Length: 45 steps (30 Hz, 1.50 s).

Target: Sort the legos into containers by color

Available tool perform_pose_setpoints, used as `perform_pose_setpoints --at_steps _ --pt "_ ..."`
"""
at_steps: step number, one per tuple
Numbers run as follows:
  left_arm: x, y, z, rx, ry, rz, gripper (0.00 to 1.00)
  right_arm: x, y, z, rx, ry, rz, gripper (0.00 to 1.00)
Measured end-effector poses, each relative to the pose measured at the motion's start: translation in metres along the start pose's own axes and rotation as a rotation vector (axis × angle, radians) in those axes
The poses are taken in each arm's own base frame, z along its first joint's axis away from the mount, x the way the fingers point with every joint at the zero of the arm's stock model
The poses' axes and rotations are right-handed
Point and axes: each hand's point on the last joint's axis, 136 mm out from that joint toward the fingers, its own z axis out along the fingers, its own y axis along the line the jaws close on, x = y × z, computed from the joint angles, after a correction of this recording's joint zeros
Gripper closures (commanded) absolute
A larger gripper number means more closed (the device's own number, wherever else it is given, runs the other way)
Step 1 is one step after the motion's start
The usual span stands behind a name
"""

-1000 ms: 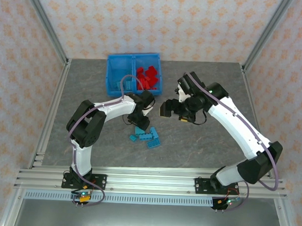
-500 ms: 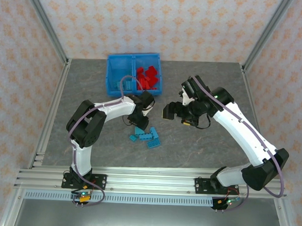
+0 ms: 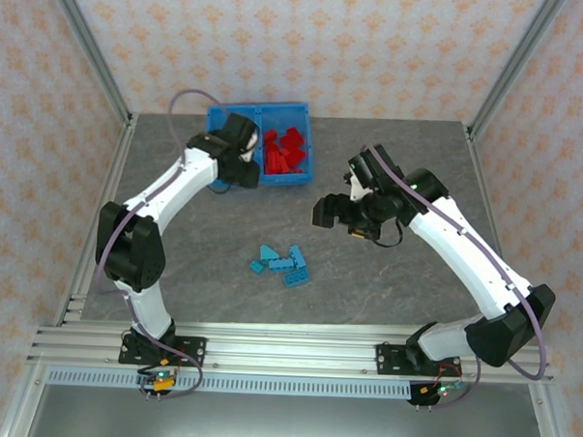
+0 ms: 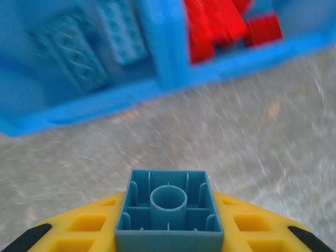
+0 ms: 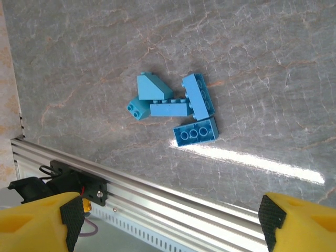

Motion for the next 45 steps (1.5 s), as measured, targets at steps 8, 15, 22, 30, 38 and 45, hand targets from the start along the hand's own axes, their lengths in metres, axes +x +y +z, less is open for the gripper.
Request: perform_pose_setpoints --at_steps 8,15,22,30,38,45 --pt "-0.073 0.055 0.044 -0.076 -0.067 -0.214 0.63 -0.008 -0.005 0.011 0.035 -0.007 0.018 0.12" --pt "-0.087 0.070 0.116 -0.110 -0.023 -0.309 0.55 -0.016 -0.003 0.008 0.036 -0.046 0.048 0.12" --pt "-0.112 0.080 0.108 -0.065 -0.089 -0.400 0.37 -0.020 0.001 0.008 0.021 -0.063 0.070 0.13" --pt "-0.110 0.069 0.067 0.012 -0.105 -0.403 0.36 -0.031 0.005 0.019 0.024 -0.057 0.077 0.13" --pt "-0.071 0.035 -0.090 0.095 -0.268 -0.247 0.34 -0.034 0.000 0.051 0.063 0.009 0.056 0.13" --pt "0.041 -0.005 -0.148 0.166 -0.283 -0.021 0.28 -0.015 0.003 0.102 0.117 0.119 -0.017 0.15"
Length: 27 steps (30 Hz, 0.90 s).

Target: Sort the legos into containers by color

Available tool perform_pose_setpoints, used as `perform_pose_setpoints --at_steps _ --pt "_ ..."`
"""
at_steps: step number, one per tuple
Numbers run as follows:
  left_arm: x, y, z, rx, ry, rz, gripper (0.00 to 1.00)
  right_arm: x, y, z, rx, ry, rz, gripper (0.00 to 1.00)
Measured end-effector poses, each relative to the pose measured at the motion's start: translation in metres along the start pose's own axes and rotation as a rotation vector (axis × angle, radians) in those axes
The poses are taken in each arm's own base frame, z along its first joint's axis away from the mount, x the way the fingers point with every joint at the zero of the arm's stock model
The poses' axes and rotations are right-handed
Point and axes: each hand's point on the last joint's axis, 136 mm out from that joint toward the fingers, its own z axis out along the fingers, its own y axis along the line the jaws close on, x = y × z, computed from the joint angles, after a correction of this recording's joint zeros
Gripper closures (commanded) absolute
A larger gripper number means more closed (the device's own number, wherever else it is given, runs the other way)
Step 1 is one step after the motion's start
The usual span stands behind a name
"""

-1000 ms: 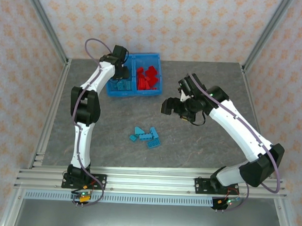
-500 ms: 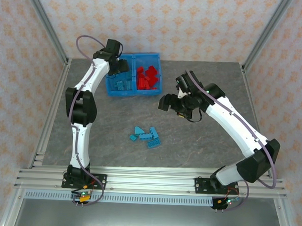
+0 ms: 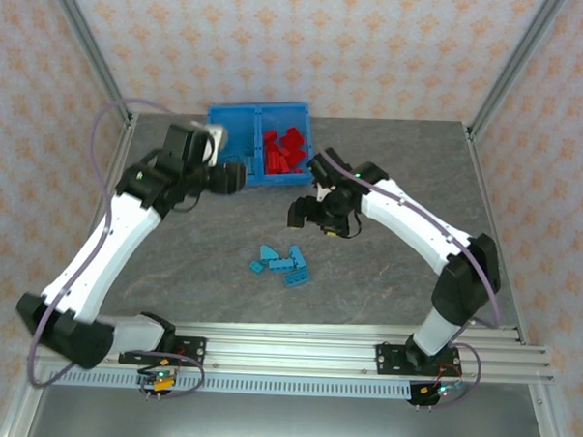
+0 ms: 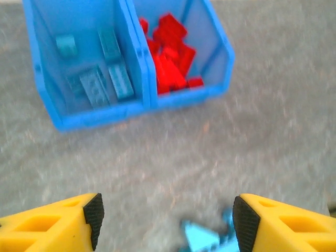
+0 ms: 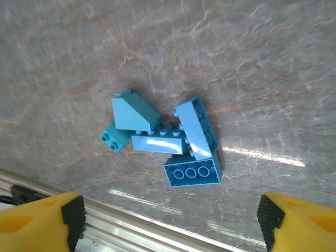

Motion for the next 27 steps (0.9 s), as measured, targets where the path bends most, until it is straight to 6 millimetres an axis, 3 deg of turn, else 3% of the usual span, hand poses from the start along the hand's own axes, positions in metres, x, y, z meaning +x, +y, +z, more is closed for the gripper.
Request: perform_pose_setpoints --at_steps 3,7,14,22,27 --pt "0.046 0.008 -0.015 0.004 0.025 0.002 0.22 0.009 0.002 0.026 0.029 0.050 -0.022 0.18" --pt "0.082 0.013 -0.043 0.046 -0.015 0.039 0.03 0.014 -0.001 0.057 0.067 0.093 -0.032 0.27" --pt "0.113 -0.006 -0.087 0.219 -0.076 0.343 0.00 0.013 -0.015 0.095 0.123 0.136 -0.021 0.40" --pt "0.161 -0.032 -0.094 0.449 -0.010 0.596 0.00 0.018 -0.025 0.120 0.152 0.171 -0.015 0.49" --pt "0.168 -0.039 -0.097 0.507 -0.007 0.652 0.00 0.015 -0.023 0.126 0.150 0.154 -0.016 0.63"
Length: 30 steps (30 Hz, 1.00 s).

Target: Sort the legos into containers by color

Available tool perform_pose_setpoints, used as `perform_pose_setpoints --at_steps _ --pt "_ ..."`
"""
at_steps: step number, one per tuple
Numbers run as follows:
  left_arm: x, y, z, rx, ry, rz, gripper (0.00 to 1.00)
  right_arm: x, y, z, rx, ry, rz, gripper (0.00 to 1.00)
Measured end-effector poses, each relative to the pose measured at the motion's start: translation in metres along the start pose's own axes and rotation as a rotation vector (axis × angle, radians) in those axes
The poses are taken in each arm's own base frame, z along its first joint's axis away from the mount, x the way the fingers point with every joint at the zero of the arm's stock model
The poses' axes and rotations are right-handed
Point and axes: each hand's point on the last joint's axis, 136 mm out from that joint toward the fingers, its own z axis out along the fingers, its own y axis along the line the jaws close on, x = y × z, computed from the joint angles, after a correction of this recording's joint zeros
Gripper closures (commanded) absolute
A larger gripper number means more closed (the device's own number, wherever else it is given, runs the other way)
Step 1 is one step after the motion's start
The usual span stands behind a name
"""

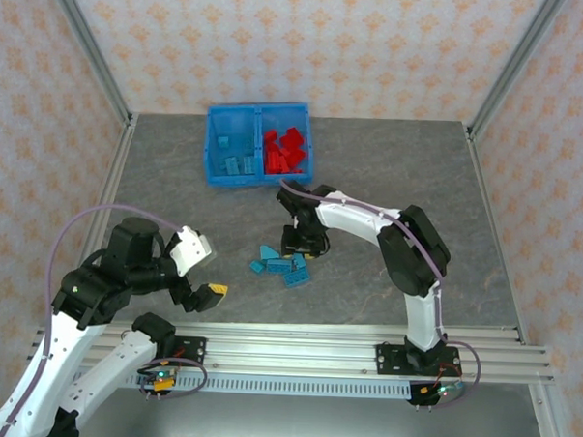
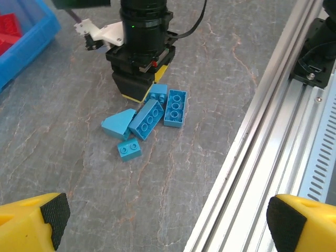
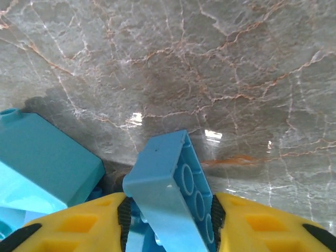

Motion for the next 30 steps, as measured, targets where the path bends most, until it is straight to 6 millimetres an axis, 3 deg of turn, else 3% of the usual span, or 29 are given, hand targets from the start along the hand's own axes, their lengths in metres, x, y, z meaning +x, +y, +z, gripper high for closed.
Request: perform_pose_setpoints --at_steps 9,14,18,21,26,30 --pt "0.001 0.003 0.001 -0.013 0.000 0.051 0.00 -0.006 -0.010 0.000 0.057 -0.048 0.028 0.77" --pt "-0.001 0.003 0.001 -0.017 -0.009 0.116 0.00 -0.009 -0.020 -0.017 0.095 -0.119 0.047 0.78" --pt "0.001 -0.008 0.000 0.042 -0.019 0.266 0.00 -0.017 -0.012 -0.061 0.052 -0.236 0.067 0.78" --pt "0.001 -0.015 -0.001 0.067 -0.042 0.343 0.00 -0.029 0.007 -0.103 -0.020 -0.336 0.080 0.77" --pt "0.002 -0.018 0.002 0.090 -0.045 0.398 0.00 -0.055 0.057 -0.166 -0.145 -0.487 0.056 0.77" --pt "0.005 -0.010 0.004 0.058 -0.017 0.388 0.00 -0.081 0.105 -0.198 -0.224 -0.582 0.014 0.77"
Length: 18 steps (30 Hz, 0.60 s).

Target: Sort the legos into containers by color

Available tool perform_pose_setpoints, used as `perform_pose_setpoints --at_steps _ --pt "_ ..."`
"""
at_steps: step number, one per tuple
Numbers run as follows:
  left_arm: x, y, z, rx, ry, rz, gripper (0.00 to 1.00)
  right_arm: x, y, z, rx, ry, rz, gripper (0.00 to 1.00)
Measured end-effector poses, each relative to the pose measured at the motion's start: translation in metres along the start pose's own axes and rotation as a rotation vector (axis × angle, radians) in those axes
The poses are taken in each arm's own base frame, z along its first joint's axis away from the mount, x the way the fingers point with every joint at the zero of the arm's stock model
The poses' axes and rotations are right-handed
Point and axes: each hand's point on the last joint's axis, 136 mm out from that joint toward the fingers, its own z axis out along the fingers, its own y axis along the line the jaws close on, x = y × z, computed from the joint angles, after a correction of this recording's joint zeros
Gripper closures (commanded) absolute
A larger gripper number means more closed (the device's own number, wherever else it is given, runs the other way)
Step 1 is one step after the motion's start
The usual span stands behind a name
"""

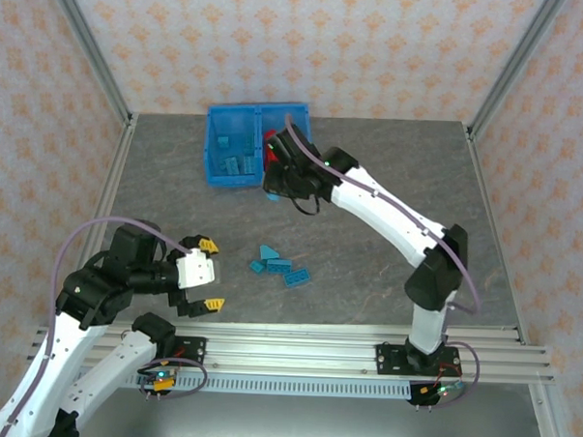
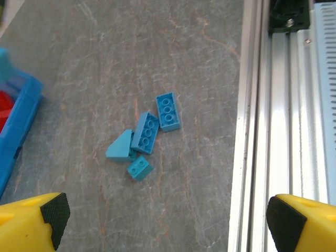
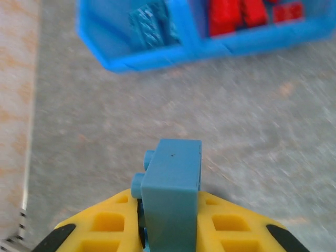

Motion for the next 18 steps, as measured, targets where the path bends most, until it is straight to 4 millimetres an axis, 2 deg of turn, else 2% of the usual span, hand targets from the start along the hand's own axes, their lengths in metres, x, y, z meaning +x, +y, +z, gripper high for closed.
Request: perform_pose_setpoints --at_steps 2,4,6,9,12,15,18 --pt "0.005 0.008 -0.001 -0.051 0.031 -0.023 0.00 -0.013 0.020 0.012 -0.022 -0.027 -0.012 0.76" --pt "0.012 0.020 -0.005 -0.129 0.068 -0.041 0.00 -0.026 0.035 0.034 -0.026 -0.048 -0.021 0.77" --pt "0.018 0.028 -0.011 -0.200 0.101 -0.046 0.00 -0.034 0.041 0.058 -0.015 -0.062 -0.025 0.77" --pt "0.028 0.039 -0.019 -0.290 0.155 -0.052 0.00 -0.039 0.042 0.098 0.015 -0.078 -0.033 0.77" --pt "0.037 0.049 -0.025 -0.357 0.211 -0.066 0.00 -0.037 0.033 0.131 0.059 -0.091 -0.047 0.78" --pt "0.044 0.057 -0.030 -0.411 0.249 -0.089 0.00 -0.037 0.029 0.156 0.071 -0.117 -0.071 0.78" --pt "0.048 0.063 -0.034 -0.453 0.267 -0.122 0.00 -0.044 0.035 0.177 0.044 -0.166 -0.096 0.77"
